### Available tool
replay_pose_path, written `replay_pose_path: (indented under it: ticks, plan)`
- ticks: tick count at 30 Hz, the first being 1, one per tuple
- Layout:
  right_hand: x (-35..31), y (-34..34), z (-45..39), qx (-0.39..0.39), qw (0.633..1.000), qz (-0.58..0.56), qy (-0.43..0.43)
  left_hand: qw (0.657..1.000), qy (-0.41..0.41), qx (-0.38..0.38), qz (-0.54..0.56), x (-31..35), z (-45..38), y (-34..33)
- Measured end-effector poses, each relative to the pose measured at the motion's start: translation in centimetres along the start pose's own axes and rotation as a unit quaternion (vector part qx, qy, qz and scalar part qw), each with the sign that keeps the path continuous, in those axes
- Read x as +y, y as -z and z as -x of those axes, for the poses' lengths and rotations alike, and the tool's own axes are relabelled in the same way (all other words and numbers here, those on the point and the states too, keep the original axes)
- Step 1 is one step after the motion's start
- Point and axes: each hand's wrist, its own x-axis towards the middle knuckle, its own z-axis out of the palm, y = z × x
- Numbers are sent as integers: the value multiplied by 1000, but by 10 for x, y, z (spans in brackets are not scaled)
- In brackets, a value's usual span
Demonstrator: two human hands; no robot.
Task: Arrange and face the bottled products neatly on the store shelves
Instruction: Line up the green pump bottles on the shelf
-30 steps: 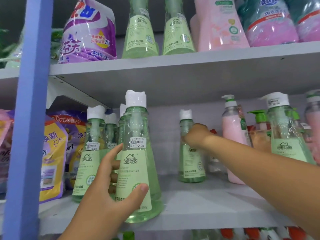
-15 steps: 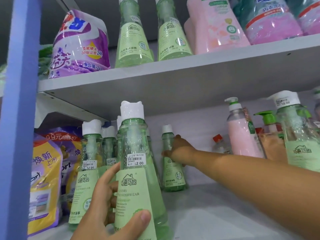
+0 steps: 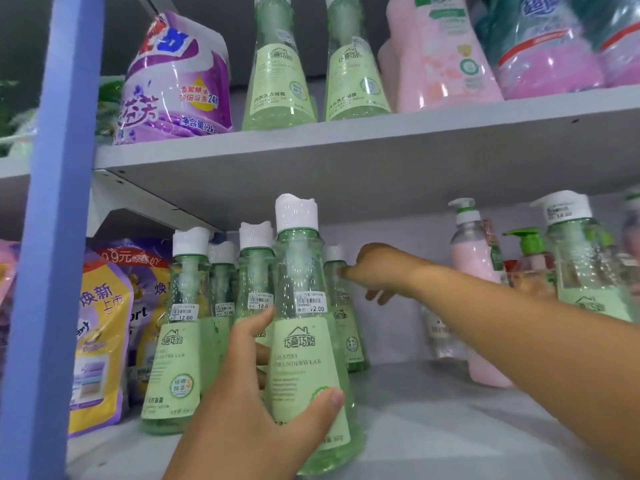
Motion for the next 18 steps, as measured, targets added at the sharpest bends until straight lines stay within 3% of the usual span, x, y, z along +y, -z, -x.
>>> replay_pose_path:
  ticks: [3,8,11,14,18]
  plan:
    - [8,53,52,51,998,-24,17,995,15,-24,-98,22,-12,-24]
    - [64,131,133,283,957,58,38,986,57,-50,-148,18,-56,-88]
    - [120,139,149,347,936,49,18,976,129,-93,-152,12,-87,-109]
    - [196,130,144,344,937,65,10,959,209,-113,-154,15,-111,-115]
    - [235,97,164,247,968,-28,-21,944,244,-112,-193,19,-121,-122]
